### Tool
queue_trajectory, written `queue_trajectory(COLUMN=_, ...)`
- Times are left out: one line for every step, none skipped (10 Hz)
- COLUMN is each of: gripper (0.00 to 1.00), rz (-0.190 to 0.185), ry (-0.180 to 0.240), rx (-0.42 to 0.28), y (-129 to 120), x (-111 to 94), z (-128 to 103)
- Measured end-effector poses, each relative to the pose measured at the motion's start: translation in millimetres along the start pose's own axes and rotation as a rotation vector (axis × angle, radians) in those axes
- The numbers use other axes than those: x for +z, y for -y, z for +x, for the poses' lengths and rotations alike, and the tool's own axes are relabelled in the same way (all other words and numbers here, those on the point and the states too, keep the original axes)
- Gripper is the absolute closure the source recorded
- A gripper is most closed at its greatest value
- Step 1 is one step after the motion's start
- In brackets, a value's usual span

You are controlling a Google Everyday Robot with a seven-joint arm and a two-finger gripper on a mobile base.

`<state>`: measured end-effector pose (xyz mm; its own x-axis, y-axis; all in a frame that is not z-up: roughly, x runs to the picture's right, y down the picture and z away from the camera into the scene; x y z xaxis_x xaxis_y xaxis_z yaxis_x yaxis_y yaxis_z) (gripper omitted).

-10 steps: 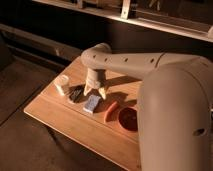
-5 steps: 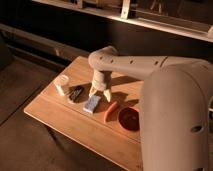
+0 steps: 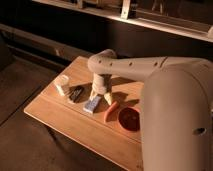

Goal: Place the pepper in the ceramic bowl

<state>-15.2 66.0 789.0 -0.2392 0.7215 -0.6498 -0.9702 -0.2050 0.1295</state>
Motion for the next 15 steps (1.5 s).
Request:
queue_trajectory(gripper=0.35, rz=0.000, ry=0.011, rx=-0.009, y=1, x=2, z=1)
queue_trajectory(gripper=0.35, rz=-0.007, ry=0.022, rx=-0.020, y=0, x=2, z=2)
queue_trajectory(gripper=0.35, rz=-0.019, ry=0.036, rx=-0.037, y=-5, x=2, z=4)
queue_trajectory(gripper=0.35, rz=-0.034, ry=0.053, rx=-0.050, y=-10, x=3, z=7)
queue_trajectory(gripper=0.35, rz=-0.040, ry=0.060, rx=-0.053, y=-11, x=4, z=9)
queue_trajectory(gripper=0.35, rz=-0.052, ry=0.072, rx=-0.062, y=-15, x=7, z=13)
queue_trajectory(gripper=0.35, rz=-0.055, ry=0.078, rx=-0.072, y=-16, x=12, z=17)
queue_trajectory(gripper=0.35, rz=-0.055, ry=0.081, rx=-0.075, y=-15, x=15, z=21)
queue_trajectory(gripper=0.35, rz=-0.055, ry=0.086, rx=-0.073, y=-9, x=19, z=23)
queue_trajectory(gripper=0.35, rz=-0.053, ry=0.089, rx=-0.064, y=1, x=24, z=26)
queue_trajectory(gripper=0.35, rz=-0.053, ry=0.091, rx=-0.057, y=9, x=27, z=29)
queue_trajectory(gripper=0.35, rz=-0.054, ry=0.097, rx=-0.053, y=16, x=28, z=30)
queue_trajectory(gripper=0.35, rz=-0.068, ry=0.102, rx=-0.043, y=25, x=30, z=32)
queue_trajectory(gripper=0.35, rz=-0.081, ry=0.106, rx=-0.037, y=32, x=32, z=33)
queue_trajectory(gripper=0.35, rz=-0.093, ry=0.109, rx=-0.036, y=38, x=34, z=33)
